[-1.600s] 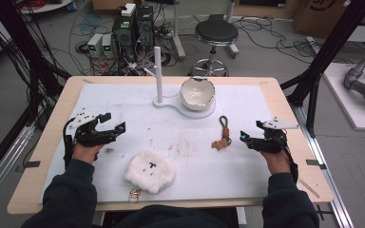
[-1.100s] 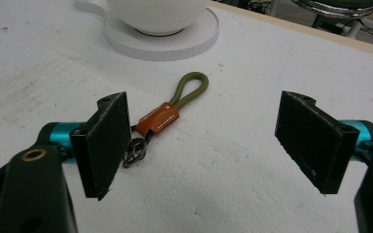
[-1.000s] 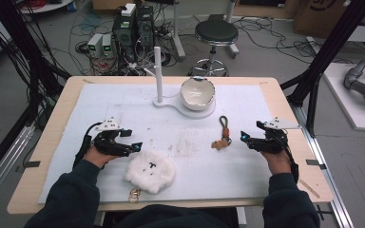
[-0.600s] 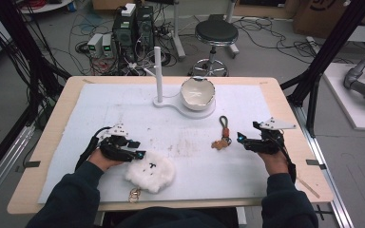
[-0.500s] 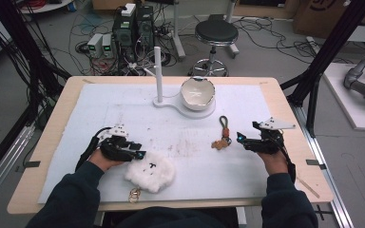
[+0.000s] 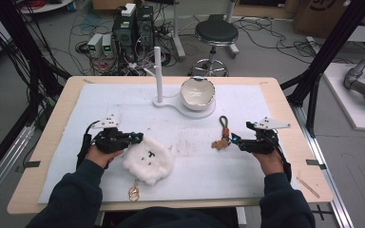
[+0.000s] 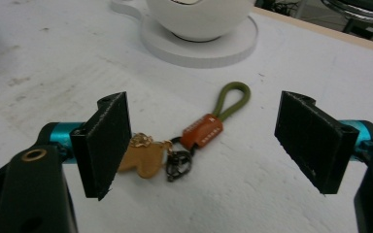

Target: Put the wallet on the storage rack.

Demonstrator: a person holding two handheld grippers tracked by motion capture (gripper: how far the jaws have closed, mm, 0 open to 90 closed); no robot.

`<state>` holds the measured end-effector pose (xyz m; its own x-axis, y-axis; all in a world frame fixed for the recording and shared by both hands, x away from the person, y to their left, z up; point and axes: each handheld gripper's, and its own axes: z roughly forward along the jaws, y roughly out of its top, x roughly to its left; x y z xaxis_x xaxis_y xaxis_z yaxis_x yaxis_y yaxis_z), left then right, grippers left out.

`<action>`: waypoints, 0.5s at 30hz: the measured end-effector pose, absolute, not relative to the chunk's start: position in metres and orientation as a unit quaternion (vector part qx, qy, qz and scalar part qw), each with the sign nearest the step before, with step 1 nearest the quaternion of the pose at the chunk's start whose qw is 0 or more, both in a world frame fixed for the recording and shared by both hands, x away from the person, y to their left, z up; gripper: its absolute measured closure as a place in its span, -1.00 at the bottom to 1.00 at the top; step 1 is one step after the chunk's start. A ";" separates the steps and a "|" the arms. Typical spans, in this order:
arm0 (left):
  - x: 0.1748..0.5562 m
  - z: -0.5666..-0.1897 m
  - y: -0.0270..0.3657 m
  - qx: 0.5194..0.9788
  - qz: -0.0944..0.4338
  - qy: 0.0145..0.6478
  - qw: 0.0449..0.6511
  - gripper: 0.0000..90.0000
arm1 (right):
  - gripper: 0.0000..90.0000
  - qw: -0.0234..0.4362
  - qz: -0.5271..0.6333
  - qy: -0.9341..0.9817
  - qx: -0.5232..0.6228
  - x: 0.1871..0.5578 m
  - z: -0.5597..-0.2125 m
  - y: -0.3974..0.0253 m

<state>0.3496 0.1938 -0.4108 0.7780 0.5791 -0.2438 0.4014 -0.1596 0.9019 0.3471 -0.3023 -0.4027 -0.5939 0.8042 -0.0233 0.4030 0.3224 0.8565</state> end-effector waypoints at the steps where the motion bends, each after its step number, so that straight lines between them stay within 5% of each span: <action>1: 0.350 -0.411 0.194 0.757 0.079 0.324 0.562 0.97 | -0.53 0.231 0.435 0.780 0.387 0.347 -0.403 -0.302; 8: 0.345 -0.389 0.183 0.705 0.137 0.317 0.619 1.00 | -0.53 0.170 0.485 0.780 0.356 0.345 -0.399 -0.269; 15: 0.340 -0.382 0.166 0.712 0.149 0.290 0.622 1.00 | -0.53 0.126 0.489 0.807 0.307 0.344 -0.405 -0.226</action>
<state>0.3396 0.1659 -0.3819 0.7871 0.5987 -0.1483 0.2274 -0.0581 0.9721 0.3437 -0.2259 -0.4051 -0.7800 0.6182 0.0969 0.3718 0.3332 0.8665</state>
